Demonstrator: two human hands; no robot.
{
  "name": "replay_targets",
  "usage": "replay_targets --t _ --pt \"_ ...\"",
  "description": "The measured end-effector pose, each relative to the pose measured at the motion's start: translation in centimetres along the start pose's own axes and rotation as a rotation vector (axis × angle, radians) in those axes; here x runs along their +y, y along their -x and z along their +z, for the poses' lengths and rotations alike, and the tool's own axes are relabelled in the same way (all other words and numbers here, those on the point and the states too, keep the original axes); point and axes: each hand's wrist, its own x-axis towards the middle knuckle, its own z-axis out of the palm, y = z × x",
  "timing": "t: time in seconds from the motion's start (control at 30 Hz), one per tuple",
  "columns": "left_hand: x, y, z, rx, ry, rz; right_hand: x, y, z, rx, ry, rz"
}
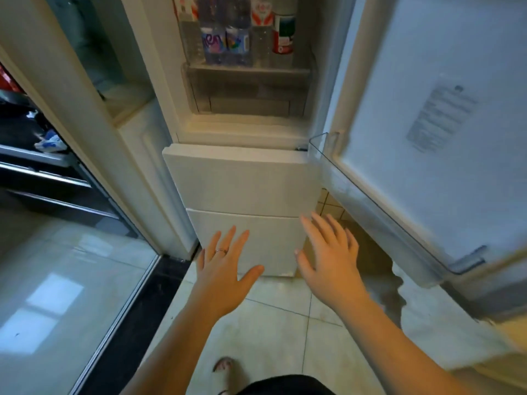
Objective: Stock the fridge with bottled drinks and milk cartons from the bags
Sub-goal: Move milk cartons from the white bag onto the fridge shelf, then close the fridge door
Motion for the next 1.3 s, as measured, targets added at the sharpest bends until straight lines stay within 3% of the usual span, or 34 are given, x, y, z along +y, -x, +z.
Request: replay_targets --t 0.4,0.6,0.83,1.3 --pt "14.8 9.8 12.1 -0.154 0.18 -0.016 15.8 17.0 -3.8 -0.047 -0.25 -0.033" --pt "21.4 11.0 15.2 -0.303 0.31 0.043 20.7 21.9 -7.3 0.081 -0.426 0.168" --pt "27.7 11.0 16.5 -0.33 0.488 0.112 23.0 21.6 -11.0 0.272 -0.74 0.385" --pt "30.5 10.5 14.6 -0.181 0.665 0.155 22.6 18.6 -12.8 0.15 -0.907 0.315"
